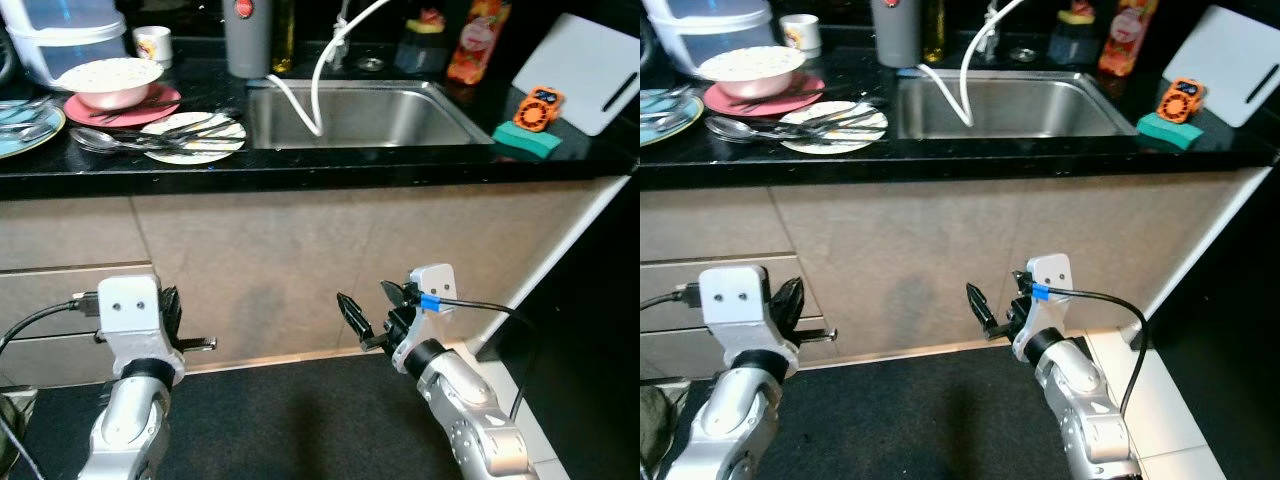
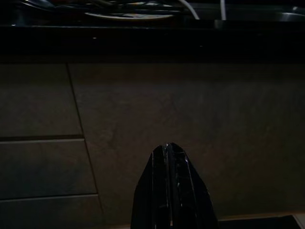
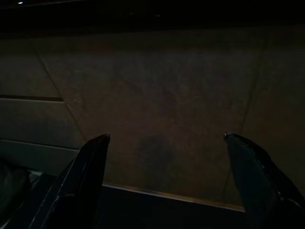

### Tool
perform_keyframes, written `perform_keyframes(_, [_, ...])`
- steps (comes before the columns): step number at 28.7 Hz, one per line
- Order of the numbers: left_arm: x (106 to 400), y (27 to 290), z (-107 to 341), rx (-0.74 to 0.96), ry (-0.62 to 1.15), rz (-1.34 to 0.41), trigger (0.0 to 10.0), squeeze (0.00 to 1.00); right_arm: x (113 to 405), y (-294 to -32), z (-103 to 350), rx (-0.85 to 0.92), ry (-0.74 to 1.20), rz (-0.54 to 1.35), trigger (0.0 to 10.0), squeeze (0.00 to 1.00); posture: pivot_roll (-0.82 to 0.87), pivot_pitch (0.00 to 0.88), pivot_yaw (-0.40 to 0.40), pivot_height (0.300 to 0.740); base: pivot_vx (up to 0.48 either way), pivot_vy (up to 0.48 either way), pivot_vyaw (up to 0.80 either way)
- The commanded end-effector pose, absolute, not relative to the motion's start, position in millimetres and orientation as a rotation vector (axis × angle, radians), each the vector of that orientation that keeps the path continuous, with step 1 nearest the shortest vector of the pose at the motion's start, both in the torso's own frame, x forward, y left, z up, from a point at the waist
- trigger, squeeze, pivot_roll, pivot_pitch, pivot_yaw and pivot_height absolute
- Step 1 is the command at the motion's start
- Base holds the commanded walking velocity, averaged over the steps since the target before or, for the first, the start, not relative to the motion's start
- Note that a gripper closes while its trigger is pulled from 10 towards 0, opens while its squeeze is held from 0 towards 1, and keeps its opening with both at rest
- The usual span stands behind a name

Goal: Kitchen organization

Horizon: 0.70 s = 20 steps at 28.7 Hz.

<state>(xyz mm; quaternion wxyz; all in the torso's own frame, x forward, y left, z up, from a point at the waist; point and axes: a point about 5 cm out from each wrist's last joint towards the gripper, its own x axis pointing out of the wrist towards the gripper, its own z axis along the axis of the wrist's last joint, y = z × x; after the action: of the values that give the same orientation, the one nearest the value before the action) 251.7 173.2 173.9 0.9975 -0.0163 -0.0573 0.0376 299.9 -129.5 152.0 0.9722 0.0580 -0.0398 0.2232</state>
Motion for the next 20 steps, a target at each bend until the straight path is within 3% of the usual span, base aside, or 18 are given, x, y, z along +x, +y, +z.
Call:
perform_keyframes(1, [249.9,173.5,171.6,-0.035,-0.109,0.079,10.0,0.0,298.2,-128.3,151.4,0.124,-0.073,0.458,10.0,0.0,-0.05,0.126,-0.058,0.74,0.0,0.0,0.0])
perform_keyframes(7, [249.0,174.8,168.8,-0.009,-0.086,0.088,10.0,0.0,299.5,-124.8,151.0,0.077,-0.067,0.471,10.0,0.0,-0.04,0.132,-0.059,0.74,0.0,0.0,0.0])
perform_keyframes(17, [251.3,172.8,168.7,-0.001,-0.073,0.074,10.0,0.0,301.1,-127.4,150.0,0.06,-0.071,0.429,10.0,0.0,-0.04,0.132,-0.05,0.74,0.0,0.0,0.72])
perform_keyframes(20, [251.8,172.2,169.4,0.003,-0.074,0.067,10.0,0.0,302.5,-132.5,148.5,0.115,-0.055,0.398,10.0,0.0,-0.04,0.131,-0.049,0.74,0.0,0.0,0.0])
